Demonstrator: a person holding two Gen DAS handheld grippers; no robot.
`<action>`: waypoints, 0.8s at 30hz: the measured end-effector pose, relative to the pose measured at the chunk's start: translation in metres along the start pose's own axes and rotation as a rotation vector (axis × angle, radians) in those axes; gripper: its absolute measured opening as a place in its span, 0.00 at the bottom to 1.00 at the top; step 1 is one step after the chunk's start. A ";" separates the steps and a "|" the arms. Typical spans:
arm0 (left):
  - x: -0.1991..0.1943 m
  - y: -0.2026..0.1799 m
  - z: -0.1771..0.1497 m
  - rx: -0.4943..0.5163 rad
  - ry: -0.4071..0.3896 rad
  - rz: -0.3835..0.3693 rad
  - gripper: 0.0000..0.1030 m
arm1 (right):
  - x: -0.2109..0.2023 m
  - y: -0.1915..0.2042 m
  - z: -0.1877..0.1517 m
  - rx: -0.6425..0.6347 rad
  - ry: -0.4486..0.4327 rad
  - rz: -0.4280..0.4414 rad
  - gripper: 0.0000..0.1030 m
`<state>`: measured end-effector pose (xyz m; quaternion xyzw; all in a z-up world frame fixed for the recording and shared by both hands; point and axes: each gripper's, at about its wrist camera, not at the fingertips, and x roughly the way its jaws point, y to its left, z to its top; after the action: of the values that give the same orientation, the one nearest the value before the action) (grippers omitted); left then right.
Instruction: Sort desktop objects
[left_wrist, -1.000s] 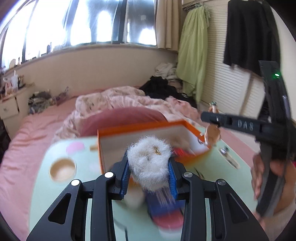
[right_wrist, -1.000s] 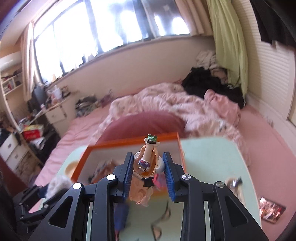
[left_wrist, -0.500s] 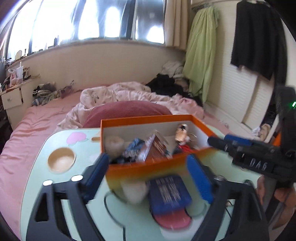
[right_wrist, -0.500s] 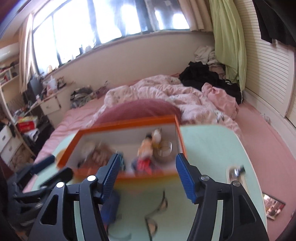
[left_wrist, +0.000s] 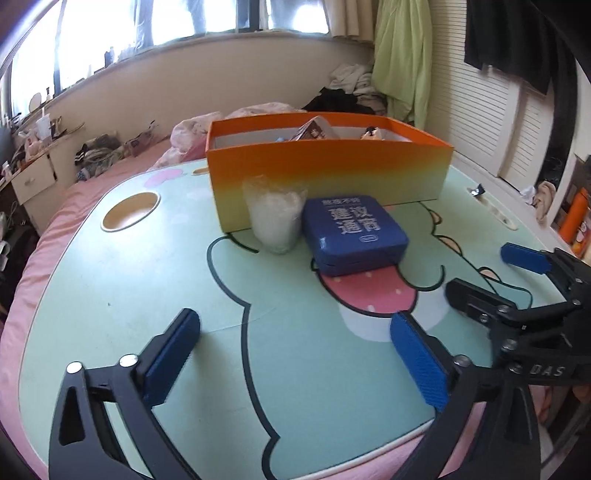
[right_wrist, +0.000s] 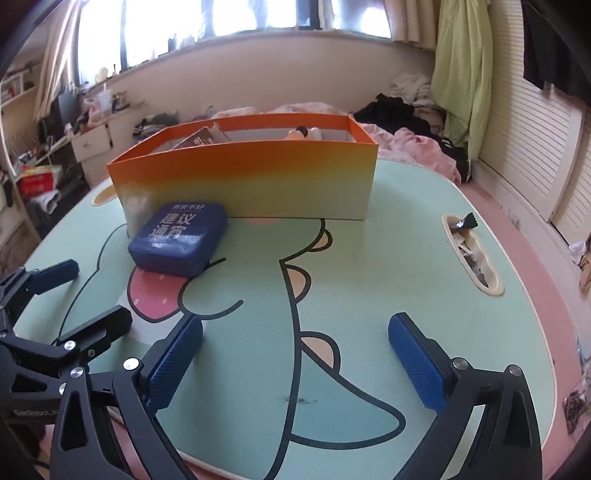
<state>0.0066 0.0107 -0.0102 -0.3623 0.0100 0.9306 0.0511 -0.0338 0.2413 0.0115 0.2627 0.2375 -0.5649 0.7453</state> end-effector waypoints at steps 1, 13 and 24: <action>0.001 0.000 0.000 -0.001 -0.002 0.001 1.00 | 0.001 0.000 0.000 -0.001 0.001 -0.002 0.99; 0.000 -0.001 0.000 -0.001 -0.003 -0.001 1.00 | 0.001 -0.001 0.000 0.001 0.003 -0.002 1.00; -0.002 0.000 0.002 -0.001 -0.002 -0.001 1.00 | 0.002 0.000 -0.001 0.001 0.006 0.000 1.00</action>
<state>0.0068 0.0107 -0.0076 -0.3616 0.0092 0.9309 0.0514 -0.0334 0.2403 0.0096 0.2648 0.2397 -0.5643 0.7443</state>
